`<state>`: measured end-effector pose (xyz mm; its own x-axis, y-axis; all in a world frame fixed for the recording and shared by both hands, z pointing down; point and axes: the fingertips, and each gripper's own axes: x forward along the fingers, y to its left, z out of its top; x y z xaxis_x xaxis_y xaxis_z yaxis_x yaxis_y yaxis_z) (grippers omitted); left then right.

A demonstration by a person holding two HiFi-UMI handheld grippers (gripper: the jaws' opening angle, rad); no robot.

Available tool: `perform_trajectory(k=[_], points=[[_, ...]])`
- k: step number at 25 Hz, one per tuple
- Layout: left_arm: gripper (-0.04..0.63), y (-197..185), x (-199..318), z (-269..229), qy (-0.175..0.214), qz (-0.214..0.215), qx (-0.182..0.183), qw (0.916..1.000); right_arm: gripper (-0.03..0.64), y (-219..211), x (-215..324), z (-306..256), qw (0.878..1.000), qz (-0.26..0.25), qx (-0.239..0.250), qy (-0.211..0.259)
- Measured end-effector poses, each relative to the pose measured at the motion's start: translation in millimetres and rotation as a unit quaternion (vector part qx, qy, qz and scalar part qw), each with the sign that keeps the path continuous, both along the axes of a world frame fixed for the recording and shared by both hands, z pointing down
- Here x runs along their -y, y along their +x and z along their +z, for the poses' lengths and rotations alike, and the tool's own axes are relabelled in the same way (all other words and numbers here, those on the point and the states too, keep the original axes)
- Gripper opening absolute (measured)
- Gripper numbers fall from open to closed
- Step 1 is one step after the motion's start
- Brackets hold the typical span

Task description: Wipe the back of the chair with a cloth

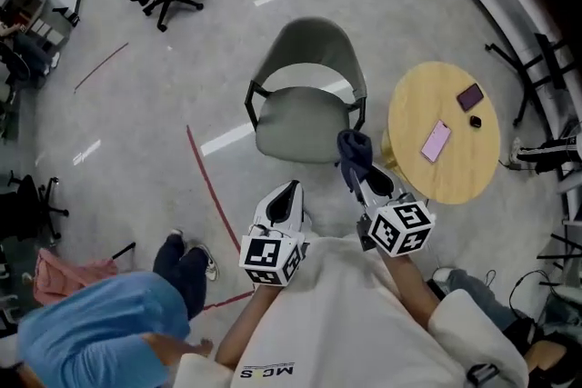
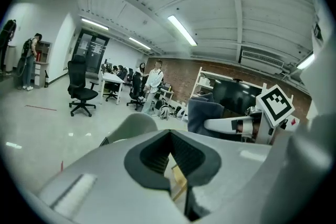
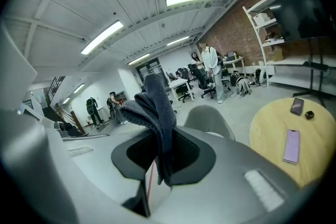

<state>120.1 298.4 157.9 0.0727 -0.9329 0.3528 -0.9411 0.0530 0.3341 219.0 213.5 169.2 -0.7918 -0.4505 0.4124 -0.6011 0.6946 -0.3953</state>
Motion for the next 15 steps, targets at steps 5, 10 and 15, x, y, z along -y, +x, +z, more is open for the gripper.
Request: perform_trajectory(k=[5,10,15], points=[[0.000,-59.3,25.6,1.7,0.004,0.007,-0.001,1.0000,0.078,-34.7,35.6,7.3,0.999,0.029,-0.012,-0.002],[0.002,-79.7,50.9,9.9,-0.009,0.032,-0.007,0.9994,0.078,-50.4,47.1,14.8,0.999,0.021,-0.027,-0.041],[0.002,-87.4,88.1,17.6,-0.013,0.052,-0.007,0.9985,0.078,-64.6,83.5,12.9,0.998,-0.013,-0.038,-0.038]])
